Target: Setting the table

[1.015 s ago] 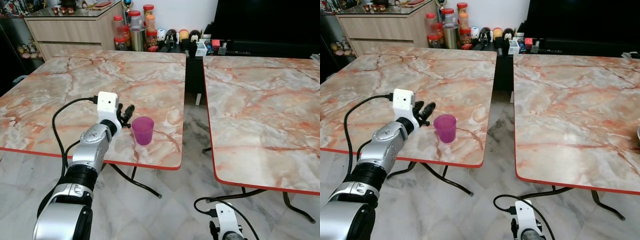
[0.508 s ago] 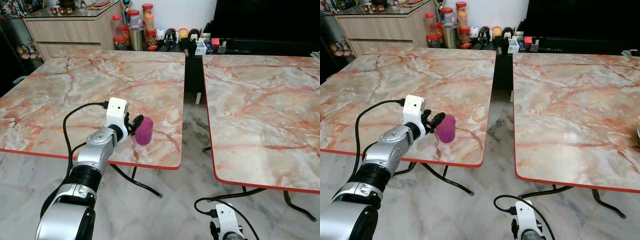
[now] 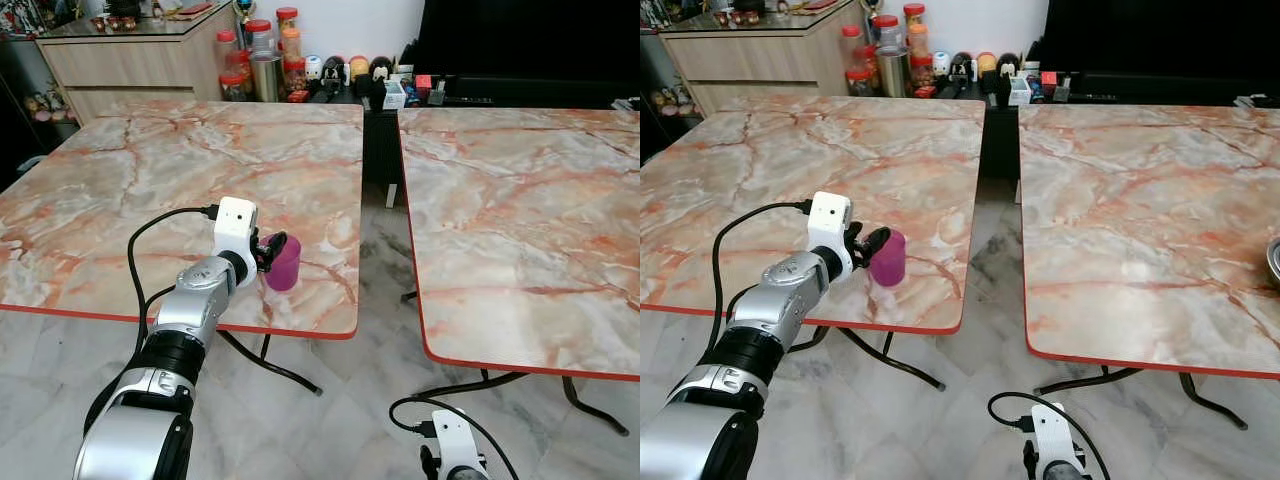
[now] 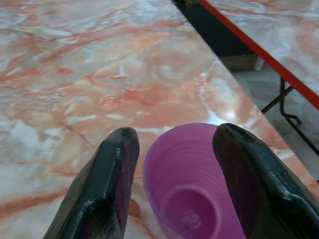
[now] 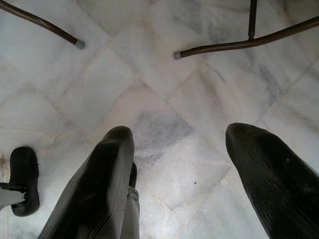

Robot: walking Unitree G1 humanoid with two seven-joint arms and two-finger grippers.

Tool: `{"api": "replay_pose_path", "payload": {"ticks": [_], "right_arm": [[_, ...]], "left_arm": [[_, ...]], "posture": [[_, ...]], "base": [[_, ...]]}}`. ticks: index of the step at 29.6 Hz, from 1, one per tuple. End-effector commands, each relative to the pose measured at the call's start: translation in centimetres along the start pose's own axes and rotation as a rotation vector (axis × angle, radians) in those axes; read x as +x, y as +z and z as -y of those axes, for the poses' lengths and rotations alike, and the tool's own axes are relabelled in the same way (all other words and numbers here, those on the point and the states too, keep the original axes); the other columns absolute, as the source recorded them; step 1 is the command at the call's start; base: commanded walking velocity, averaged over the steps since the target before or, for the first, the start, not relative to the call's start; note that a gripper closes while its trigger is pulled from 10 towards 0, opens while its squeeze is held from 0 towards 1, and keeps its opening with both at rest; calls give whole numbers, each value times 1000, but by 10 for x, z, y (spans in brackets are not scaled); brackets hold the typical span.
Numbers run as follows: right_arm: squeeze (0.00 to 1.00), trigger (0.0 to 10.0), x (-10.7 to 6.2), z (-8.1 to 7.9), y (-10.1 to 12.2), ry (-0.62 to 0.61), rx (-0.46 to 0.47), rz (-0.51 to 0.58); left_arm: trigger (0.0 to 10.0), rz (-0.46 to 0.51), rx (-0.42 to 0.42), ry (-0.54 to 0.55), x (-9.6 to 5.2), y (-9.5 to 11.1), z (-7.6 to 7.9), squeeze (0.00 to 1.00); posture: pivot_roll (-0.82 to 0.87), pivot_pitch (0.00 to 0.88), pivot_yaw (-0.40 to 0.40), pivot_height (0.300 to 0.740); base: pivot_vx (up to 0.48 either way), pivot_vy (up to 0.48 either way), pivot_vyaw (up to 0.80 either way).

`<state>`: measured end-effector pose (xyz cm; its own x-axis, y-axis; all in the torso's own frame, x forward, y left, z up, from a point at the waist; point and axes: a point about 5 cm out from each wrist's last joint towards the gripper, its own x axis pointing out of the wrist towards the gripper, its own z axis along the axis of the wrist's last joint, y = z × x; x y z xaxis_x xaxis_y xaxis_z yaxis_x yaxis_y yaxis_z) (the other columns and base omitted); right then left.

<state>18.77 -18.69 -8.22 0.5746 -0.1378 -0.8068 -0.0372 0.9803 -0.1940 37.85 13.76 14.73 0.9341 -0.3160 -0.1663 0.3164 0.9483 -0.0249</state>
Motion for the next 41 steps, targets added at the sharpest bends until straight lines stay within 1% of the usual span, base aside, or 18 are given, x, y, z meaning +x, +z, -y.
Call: {"api": "replay_pose_path", "payload": {"ticks": [1,4,7,13,16,17,18,21,23,27,28,35,41], "right_arm": [[0,10000,0,0,1,1,-3,5],[0,10000,0,1,2,0,-1,9],[0,10000,0,1,3,-3,2,11],[0,10000,0,2,1,-7,9,5],[0,10000,0,1,0,-7,12,2],[0,10000,0,1,0,-7,13,2],[0,10000,0,1,0,-6,14,2],[0,10000,0,1,0,-7,14,1],[0,10000,0,1,0,-8,16,0],[0,10000,0,1,1,-9,20,3],[0,10000,0,1,1,-10,22,3],[0,10000,0,0,1,-10,25,2],[0,10000,0,0,0,-11,29,1]], "left_arm": [[10000,-13,-9,54,-1,-3,-9,0],[10000,22,-17,110,-2,4,-17,0],[10000,36,-28,140,-2,8,-22,0],[10000,-2,-42,137,-5,1,-27,0],[10000,7,-58,125,-5,1,-26,0],[10000,16,-61,120,-5,2,-26,16],[10000,25,-62,116,-5,3,-25,1000],[10000,28,-55,118,-4,5,-25,1000],[10000,30,-76,128,-4,7,-27,1000],[10000,18,-63,129,-4,7,-28,1000],[10000,4,-48,113,-4,5,-27,0],[10000,-22,-49,49,-2,1,-18,0],[10000,-28,-45,60,-1,0,-18,0]], "posture": [[-7,0,41,740],[-5,0,37,740],[-3,0,36,740],[0,0,37,740],[1,0,34,740],[1,0,34,740],[1,0,35,740],[3,0,35,740],[0,0,38,740],[1,0,40,740],[1,0,40,740],[2,0,44,740],[-1,0,47,740]], "base": [[0,0,0],[0,0,0],[0,0,0],[0,0,0],[0,0,0],[0,0,0],[0,0,0],[0,0,0],[0,0,0],[0,0,0],[0,0,0],[0,0,0],[0,0,0]]}}
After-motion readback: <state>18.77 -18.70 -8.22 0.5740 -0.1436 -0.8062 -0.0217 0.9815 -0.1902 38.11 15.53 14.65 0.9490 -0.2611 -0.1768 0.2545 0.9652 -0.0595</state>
